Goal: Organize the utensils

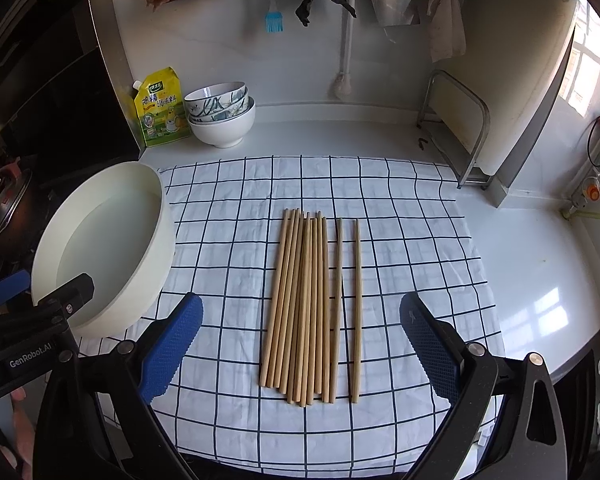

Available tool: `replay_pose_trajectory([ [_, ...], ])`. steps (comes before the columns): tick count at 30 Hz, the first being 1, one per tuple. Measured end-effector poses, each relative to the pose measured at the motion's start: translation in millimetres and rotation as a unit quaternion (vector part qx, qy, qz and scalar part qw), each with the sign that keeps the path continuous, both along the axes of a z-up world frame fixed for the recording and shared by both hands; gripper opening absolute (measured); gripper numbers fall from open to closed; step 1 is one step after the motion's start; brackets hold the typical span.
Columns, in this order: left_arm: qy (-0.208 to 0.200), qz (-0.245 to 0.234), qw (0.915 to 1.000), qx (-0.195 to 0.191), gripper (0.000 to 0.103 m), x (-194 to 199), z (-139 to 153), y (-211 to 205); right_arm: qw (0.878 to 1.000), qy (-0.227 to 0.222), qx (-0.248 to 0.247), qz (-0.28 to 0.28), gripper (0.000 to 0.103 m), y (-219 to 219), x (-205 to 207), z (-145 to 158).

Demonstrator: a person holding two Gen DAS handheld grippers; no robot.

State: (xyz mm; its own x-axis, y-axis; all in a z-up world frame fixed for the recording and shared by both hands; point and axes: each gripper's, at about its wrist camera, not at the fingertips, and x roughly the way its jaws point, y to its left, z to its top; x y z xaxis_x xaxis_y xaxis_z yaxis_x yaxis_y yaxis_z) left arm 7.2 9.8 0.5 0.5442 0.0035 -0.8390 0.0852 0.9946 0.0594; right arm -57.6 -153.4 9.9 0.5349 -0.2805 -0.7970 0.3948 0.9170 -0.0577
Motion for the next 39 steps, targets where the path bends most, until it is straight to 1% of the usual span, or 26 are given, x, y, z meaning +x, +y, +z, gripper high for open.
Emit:
replay_pose_trajectory([
  [14,0.0,0.001,1.0,-0.001,0.097,0.3,-0.2,0.4,1.0,-0.002,-0.001,0.0,0.094,0.6,-1.2,-1.3],
  [22,0.008,-0.001,1.0,-0.004,0.097,1.6,-4.1,-4.7,1.0,0.001,0.002,-0.002,0.094,-4.1,-5.0,-3.9],
  [25,0.011,-0.01,0.9999,-0.007,0.097,2.5,-7.5,-14.1,1.0,0.004,0.006,-0.011,0.094,-15.2,-10.6,-6.5],
  [30,0.019,-0.039,0.999,-0.014,0.097,3.0,-18.9,-40.3,0.999,0.014,0.017,-0.033,0.094,-45.5,-22.6,-15.2],
  [32,0.02,-0.049,0.9982,-0.027,0.097,3.4,-24.2,-50.8,0.999,0.02,0.017,-0.04,0.094,-58.7,-26.9,-20.3],
  [36,0.018,-0.053,0.9976,-0.042,0.097,7.9,-34.6,-68.7,0.998,0.031,0.021,-0.045,0.094,-82.6,-32.4,-37.0],
  [39,0.024,-0.059,0.9972,-0.04,0.097,14.8,-50.2,-84.7,0.998,0.044,0.026,-0.045,0.094,-99.4,-31.3,-54.3],
])
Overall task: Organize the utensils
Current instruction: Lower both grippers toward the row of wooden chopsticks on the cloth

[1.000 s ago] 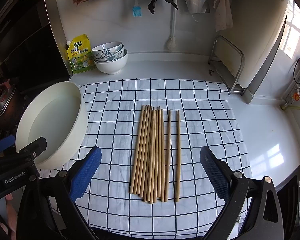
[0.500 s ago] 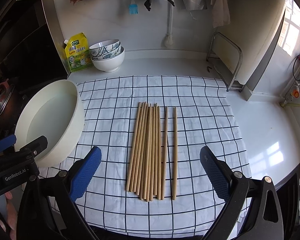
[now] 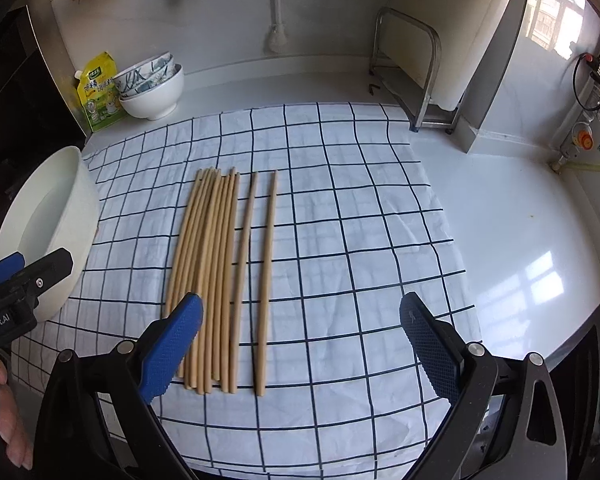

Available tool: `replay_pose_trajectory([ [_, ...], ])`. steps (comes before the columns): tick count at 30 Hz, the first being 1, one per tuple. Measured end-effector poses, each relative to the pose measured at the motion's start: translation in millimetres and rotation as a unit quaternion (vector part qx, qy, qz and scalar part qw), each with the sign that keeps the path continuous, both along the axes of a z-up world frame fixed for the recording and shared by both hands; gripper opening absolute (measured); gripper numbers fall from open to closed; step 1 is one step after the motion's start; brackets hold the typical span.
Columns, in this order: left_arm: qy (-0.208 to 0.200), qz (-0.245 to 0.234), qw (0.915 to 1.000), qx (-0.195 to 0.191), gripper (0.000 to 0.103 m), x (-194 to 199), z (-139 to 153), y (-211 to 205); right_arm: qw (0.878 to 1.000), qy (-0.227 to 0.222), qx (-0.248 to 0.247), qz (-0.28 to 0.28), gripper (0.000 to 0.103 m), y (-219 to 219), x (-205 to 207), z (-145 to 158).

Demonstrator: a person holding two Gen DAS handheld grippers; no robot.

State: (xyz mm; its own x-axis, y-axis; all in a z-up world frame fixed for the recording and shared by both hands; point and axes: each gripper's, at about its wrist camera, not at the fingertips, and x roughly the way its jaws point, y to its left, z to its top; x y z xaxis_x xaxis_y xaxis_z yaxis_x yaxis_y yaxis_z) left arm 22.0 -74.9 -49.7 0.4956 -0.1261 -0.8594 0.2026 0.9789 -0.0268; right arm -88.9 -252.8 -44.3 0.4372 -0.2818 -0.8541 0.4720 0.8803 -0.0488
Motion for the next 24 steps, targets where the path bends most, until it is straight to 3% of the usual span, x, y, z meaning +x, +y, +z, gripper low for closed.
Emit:
replay_pose_trajectory([
  [11,0.027,0.009,0.9987,0.042,0.097,21.3,-56.1,-26.0,0.999,0.029,0.016,0.005,0.094,-32.4,26.0,-58.9],
  [24,0.059,0.015,0.9966,0.054,0.097,32.4,-89.5,-24.8,0.998,0.062,-0.002,0.033,0.094,-25.9,50.3,-85.8],
])
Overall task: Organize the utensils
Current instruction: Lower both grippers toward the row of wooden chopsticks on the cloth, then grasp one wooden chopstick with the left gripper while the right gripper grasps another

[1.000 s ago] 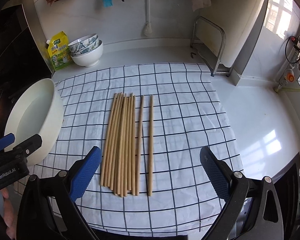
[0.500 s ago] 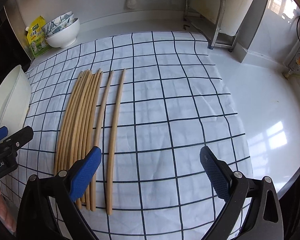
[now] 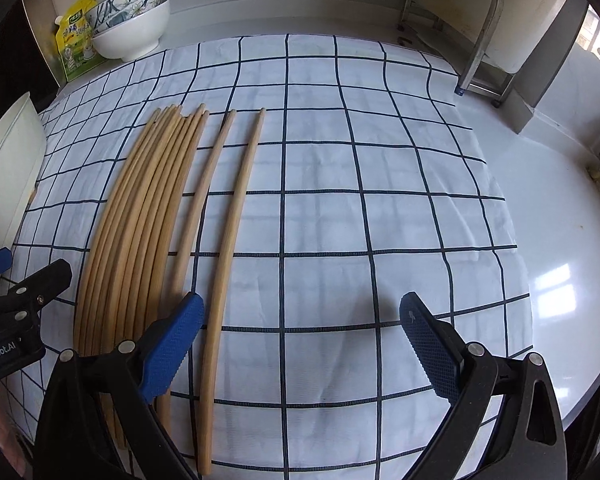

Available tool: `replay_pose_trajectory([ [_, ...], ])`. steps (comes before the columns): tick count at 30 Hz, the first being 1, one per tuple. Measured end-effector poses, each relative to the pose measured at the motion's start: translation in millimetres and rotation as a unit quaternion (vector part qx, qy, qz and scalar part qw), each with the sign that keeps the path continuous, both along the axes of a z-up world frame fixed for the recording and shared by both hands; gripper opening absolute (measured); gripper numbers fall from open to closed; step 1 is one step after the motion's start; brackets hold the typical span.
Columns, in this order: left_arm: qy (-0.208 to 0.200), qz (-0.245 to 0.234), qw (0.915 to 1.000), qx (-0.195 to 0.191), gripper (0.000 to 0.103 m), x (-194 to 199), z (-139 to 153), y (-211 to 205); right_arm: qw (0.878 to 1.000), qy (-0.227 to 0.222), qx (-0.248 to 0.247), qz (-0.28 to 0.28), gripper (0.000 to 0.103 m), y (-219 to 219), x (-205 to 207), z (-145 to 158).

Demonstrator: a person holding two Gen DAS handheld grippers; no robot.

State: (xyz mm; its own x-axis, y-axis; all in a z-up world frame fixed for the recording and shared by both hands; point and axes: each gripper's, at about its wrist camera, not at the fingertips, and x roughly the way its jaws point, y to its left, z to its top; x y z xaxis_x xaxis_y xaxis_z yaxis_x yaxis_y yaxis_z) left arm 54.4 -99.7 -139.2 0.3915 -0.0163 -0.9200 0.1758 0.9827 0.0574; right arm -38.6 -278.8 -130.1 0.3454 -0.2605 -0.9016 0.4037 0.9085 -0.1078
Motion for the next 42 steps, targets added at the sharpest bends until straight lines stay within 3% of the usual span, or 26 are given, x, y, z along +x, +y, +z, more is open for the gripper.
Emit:
replay_pose_trajectory([
  [16,0.001,-0.022,0.9997,0.002,0.097,4.9,-6.1,-9.7,1.0,-0.01,-0.002,-0.013,0.094,-18.3,-11.4,2.0],
  [22,0.008,-0.025,0.9994,0.021,0.097,6.5,-10.4,-12.1,1.0,-0.012,-0.003,-0.004,0.094,-16.8,-10.9,1.6],
  [27,0.014,-0.014,0.9998,0.008,0.098,9.1,-9.9,-7.7,1.0,-0.016,-0.024,0.001,0.093,-11.5,-8.1,3.3],
  [29,0.011,-0.013,0.9998,0.011,0.098,10.0,-10.1,-8.6,0.999,-0.021,-0.029,0.009,0.088,-9.1,-7.7,3.7],
  [31,0.005,-0.018,0.9997,0.016,0.096,11.4,-9.0,-11.7,0.999,-0.027,-0.022,0.02,0.076,-5.4,-7.5,4.6],
  [36,0.004,-0.035,0.9994,-0.002,0.067,10.0,-2.7,-22.8,0.999,-0.033,-0.009,0.04,0.059,-1.6,-7.1,5.8],
  [38,0.004,-0.05,0.9987,-0.006,0.049,8.0,-0.7,-30.2,0.998,-0.036,0.004,0.048,0.051,-0.5,-7.4,6.3],
  [41,0.008,-0.067,0.9976,-0.01,0.02,3.9,1.6,-39.2,0.997,-0.035,0.006,0.069,0.032,6.6,-5.1,7.6],
  [42,0.009,-0.073,0.9972,-0.006,0.014,3.1,1.9,-42.2,0.997,-0.034,0.006,0.074,0.02,9.8,-4.6,8.3],
])
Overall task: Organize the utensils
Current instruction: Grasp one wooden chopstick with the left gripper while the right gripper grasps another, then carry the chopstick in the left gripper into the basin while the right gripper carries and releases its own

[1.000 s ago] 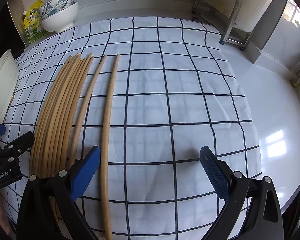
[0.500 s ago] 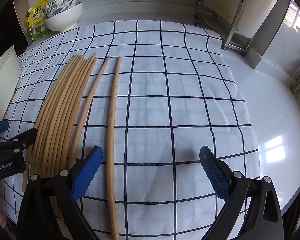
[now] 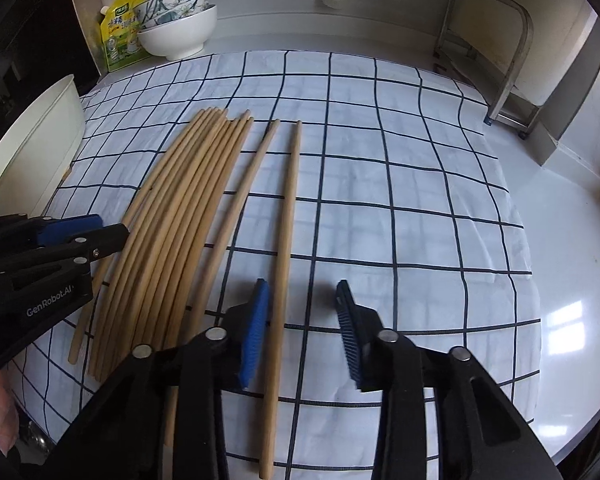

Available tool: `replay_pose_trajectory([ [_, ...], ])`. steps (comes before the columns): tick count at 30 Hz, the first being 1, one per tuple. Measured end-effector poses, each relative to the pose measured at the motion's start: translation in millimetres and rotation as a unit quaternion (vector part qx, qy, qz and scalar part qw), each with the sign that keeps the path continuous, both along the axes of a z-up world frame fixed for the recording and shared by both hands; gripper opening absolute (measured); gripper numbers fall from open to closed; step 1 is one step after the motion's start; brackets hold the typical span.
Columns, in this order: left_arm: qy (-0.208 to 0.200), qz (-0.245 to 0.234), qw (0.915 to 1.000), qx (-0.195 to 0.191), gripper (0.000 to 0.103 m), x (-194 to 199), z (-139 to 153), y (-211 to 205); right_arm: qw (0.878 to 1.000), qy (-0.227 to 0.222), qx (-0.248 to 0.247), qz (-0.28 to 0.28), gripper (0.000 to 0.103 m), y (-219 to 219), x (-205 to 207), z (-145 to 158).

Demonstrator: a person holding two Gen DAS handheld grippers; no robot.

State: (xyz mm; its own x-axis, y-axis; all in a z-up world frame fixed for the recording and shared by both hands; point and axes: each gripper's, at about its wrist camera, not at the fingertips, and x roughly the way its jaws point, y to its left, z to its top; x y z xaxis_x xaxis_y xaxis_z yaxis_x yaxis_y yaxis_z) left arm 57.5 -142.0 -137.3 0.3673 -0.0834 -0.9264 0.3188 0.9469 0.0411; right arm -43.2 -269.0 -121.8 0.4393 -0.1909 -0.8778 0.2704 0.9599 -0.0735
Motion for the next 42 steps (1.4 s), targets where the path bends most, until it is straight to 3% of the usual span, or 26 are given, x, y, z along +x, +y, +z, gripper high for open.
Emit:
replay_pose_trajectory([
  [1,0.003,-0.004,1.0,-0.002,0.007,-0.3,-0.2,-1.8,1.0,0.002,0.0,0.003,0.006,1.7,0.8,0.2],
  [9,0.018,-0.002,0.9997,-0.019,0.007,4.4,4.0,10.4,0.999,-0.002,0.032,-0.009,0.006,-6.9,-1.4,7.7],
  [16,-0.003,0.002,0.9985,-0.054,0.007,5.4,47.1,30.8,0.998,-0.041,0.053,-0.018,0.006,-3.2,2.1,50.2],
  [22,-0.042,0.019,0.9957,-0.08,0.007,14.3,96.4,76.5,0.994,-0.084,0.063,0.014,0.006,37.5,30.5,95.6],
  [26,-0.061,0.051,0.9938,-0.078,0.007,25.6,113.6,127.4,0.991,-0.095,0.075,0.055,0.006,84.4,69.7,108.7],
  [30,-0.07,0.086,0.9917,-0.063,0.007,35.8,118.2,188.9,0.986,-0.094,0.098,0.093,0.006,139.6,105.4,105.3],
  [35,-0.062,0.12,0.9896,-0.048,0.007,52.0,103.0,253.3,0.981,-0.068,0.127,0.129,0.006,202.7,149.1,84.4],
  [42,-0.033,0.126,0.9908,-0.036,0.007,70.1,71.3,298.6,0.981,-0.016,0.143,0.129,0.006,253.7,185.9,46.3],
])
